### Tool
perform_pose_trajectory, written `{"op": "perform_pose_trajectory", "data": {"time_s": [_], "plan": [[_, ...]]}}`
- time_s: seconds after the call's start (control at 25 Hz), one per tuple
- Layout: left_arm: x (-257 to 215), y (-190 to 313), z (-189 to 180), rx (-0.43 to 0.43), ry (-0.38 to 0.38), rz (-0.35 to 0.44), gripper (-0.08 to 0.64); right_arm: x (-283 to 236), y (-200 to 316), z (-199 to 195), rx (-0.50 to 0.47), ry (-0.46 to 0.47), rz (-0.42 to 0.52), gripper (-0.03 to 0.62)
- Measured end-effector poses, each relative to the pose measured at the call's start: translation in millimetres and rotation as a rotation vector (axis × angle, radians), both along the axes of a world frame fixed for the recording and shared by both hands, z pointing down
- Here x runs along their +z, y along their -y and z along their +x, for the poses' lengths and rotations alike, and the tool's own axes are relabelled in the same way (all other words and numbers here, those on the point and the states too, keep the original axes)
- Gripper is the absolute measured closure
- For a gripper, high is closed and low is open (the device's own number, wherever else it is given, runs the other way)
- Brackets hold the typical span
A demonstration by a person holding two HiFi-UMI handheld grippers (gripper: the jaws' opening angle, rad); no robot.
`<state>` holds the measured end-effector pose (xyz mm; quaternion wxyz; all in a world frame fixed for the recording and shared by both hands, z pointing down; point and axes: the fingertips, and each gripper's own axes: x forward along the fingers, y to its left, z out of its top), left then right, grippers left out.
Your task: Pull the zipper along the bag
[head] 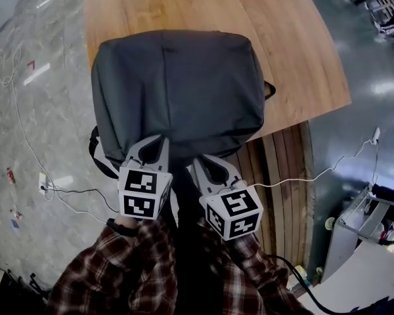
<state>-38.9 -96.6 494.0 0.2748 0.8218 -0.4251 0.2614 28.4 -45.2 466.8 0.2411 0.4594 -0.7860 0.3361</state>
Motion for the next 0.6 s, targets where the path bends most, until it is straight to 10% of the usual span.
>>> {"op": "perform_pose_trajectory", "data": {"time_s": [0.2,0.6], "plan": [[1.8,0.9,1.9,-0.002,0.003,0.002,0.549,32.3,-30.1,-16.5,-0.085,0.042,-0.183,0.555],[2.8,1.7,1.0,0.000,-0.024,-0.013,0.549,50.8,-27.9,-40.3,-0.124,0.061,-0.262,0.518]]}}
